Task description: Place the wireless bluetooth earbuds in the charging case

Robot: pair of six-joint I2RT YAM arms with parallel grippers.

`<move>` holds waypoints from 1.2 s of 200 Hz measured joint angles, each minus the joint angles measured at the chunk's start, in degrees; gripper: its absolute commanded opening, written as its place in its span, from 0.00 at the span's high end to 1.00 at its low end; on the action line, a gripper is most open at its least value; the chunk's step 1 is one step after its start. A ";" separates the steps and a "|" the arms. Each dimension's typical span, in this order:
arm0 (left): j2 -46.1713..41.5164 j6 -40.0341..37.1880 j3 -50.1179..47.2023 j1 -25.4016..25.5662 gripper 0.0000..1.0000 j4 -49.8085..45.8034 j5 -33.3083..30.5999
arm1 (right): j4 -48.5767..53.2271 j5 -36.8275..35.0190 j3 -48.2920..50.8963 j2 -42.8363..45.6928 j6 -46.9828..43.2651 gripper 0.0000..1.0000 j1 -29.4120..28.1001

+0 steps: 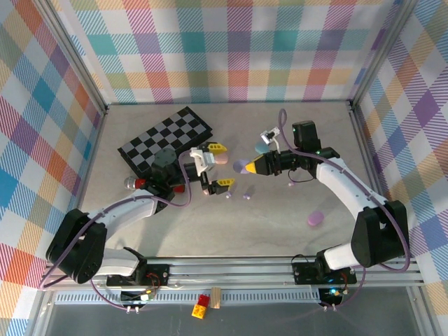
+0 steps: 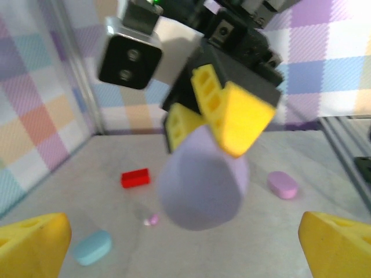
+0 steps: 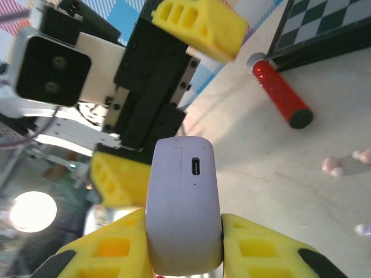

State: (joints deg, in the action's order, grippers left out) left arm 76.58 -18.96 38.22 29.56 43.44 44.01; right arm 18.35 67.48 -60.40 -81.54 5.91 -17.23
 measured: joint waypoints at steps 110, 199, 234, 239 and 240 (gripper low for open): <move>5.09 -5.60 2.45 -0.92 0.07 3.21 7.82 | -16.04 8.68 1.25 -3.10 33.68 0.93 -0.02; 10.08 -3.37 5.14 -0.26 0.35 4.74 11.08 | -19.89 9.25 1.27 -4.26 38.53 0.96 -1.97; 10.36 -3.37 5.81 0.07 0.41 4.92 11.10 | -20.09 9.60 1.27 -4.26 38.77 0.97 -2.29; 10.38 -3.39 5.90 0.07 0.42 4.96 11.10 | -20.09 9.60 1.27 -4.26 38.88 0.97 -2.29; 10.40 -3.39 5.92 0.07 0.42 4.96 11.10 | -20.09 9.60 1.27 -4.26 38.88 0.97 -2.29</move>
State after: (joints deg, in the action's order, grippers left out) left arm 86.98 -22.35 44.14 29.63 48.40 55.11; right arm -1.74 77.08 -59.13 -85.80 44.80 -19.53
